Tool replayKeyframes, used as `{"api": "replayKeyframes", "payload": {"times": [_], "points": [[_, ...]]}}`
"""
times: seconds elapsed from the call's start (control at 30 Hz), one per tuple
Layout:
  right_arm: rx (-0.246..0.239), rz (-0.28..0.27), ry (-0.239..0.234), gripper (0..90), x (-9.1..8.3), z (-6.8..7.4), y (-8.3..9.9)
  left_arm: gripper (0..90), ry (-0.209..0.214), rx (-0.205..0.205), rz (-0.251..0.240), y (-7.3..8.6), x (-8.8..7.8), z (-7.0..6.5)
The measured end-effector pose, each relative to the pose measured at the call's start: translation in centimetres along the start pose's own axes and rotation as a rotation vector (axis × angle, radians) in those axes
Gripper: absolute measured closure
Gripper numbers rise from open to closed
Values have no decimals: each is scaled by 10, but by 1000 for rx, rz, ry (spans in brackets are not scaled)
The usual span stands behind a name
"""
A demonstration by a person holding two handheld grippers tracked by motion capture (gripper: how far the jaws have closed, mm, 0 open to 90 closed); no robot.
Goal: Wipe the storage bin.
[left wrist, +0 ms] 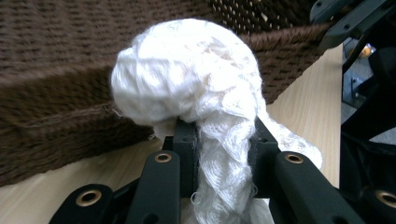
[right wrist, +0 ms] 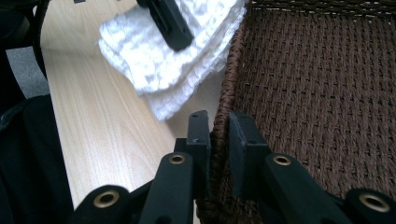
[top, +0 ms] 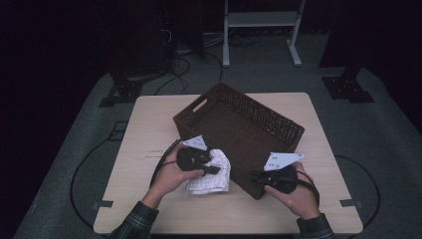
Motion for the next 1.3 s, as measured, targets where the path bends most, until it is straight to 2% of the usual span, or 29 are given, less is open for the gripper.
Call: {"api": "replayKeyframes", "payload": {"times": [0.2,0.5,0.67,0.77,0.83,0.97,1.03,1.3], "points": [[13,-12,-13,785,4,2,-1,703,3,-23,30,9,11,6],[4,-17,-18,775,9,7,-3,703,-4,-75,82,28,25,19],[6,-21,-22,773,10,7,-4,702,3,-83,119,34,33,22],[3,-20,-23,771,11,8,-4,703,-8,-96,155,42,41,24],[4,-19,-22,771,11,8,-4,702,7,-110,152,45,44,25],[2,-21,-20,771,11,8,-4,703,4,-93,155,43,41,24],[0,-21,-20,770,12,9,-4,703,11,-95,135,39,40,20],[0,-20,-24,766,13,9,-5,703,24,-55,82,22,27,10]]}}
Point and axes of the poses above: each handheld gripper's, and its own axes: x roughly forward along the jaws, y roughly out of its underside, z roughly to its left, the point moved 3 cm from there along x, roughly forward along the jaws, and after that the axes turned 14 degrees about x, right-handed, at the moved point
